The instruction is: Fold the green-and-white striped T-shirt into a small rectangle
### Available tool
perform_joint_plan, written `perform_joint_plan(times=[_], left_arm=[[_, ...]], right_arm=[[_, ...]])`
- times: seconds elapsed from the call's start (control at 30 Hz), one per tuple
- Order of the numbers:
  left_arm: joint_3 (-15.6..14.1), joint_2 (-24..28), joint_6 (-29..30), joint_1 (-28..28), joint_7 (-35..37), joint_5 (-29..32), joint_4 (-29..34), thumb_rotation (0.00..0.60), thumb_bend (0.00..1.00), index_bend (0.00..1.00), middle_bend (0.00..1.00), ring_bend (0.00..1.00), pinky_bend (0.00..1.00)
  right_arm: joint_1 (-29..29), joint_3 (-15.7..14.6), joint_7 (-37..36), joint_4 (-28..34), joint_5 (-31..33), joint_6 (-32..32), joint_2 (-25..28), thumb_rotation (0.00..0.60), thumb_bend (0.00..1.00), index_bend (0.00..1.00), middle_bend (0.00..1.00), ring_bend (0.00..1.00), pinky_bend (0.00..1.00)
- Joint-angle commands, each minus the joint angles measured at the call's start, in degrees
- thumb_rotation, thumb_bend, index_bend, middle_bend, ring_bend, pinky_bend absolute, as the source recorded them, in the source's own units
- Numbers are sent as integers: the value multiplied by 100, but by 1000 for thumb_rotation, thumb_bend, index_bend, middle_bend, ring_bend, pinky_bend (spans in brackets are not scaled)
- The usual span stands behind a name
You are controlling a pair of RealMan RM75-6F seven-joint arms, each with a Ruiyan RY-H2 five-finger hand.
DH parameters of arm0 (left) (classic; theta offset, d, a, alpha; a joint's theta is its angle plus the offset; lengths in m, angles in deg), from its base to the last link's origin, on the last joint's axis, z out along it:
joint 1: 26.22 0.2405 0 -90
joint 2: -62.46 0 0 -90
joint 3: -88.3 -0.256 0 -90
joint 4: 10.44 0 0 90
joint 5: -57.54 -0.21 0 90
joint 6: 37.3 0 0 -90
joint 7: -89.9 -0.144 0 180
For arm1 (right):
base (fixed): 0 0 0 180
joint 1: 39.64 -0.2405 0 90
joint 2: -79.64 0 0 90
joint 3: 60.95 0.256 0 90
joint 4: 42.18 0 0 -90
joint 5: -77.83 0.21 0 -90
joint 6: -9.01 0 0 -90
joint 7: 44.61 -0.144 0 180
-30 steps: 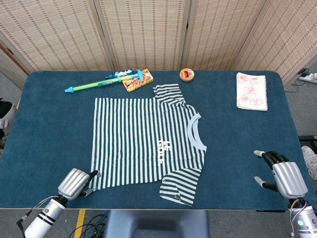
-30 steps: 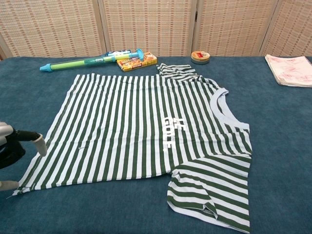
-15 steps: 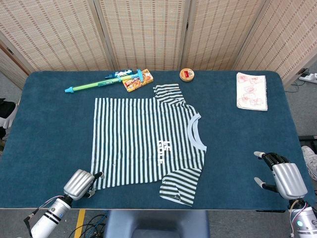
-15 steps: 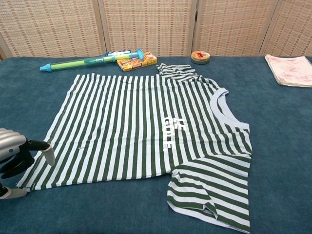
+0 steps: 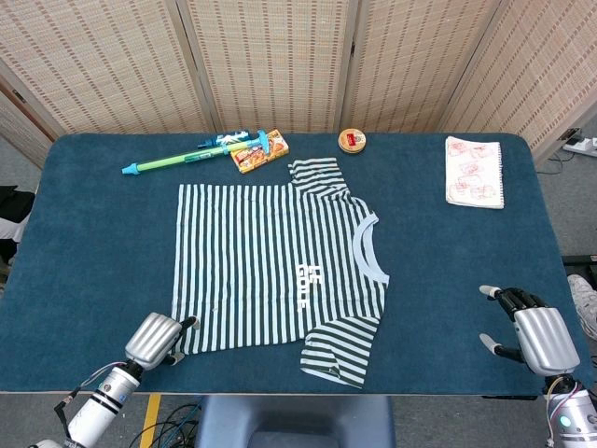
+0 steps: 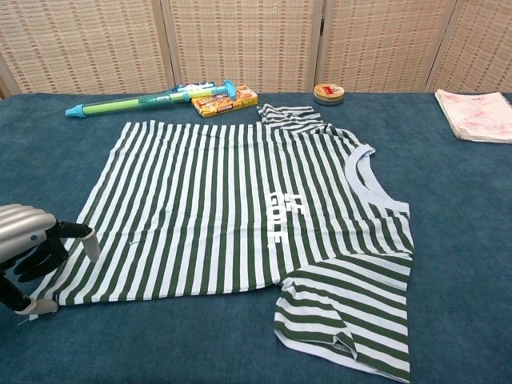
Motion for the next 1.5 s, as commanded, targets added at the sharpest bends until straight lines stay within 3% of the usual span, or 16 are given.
perform_joint_plan(times=[0.03, 0.37, 1.23, 1.37, 1.5], left_arm=[[28, -39, 17, -14, -19, 37, -42, 600, 201, 417, 882, 802, 879], [4, -119, 59, -26, 97, 88, -151, 600, 202, 469, 894, 811, 880], [35, -413, 258, -79, 109, 94, -606, 600, 569, 566, 910, 831, 884], [42, -412, 335, -73, -61, 67, -593, 600, 587, 595, 917, 839, 888], [17, -327, 343, -87, -245, 36, -468, 600, 588, 609, 920, 840, 889]], right_arm=[[4, -4, 0, -6, 5, -5, -1, 600, 179, 237, 357, 306, 354], [2, 3, -8, -24, 13, -18, -29, 600, 179, 237, 357, 314, 354], [-78, -21, -196, -220, -95, -99, -137, 600, 192, 246, 372, 325, 354], [-109, -57, -203, -271, -182, -122, -149, 600, 201, 246, 379, 335, 360], [-193, -114, 8, -403, -407, -156, -197, 600, 217, 248, 433, 413, 422]])
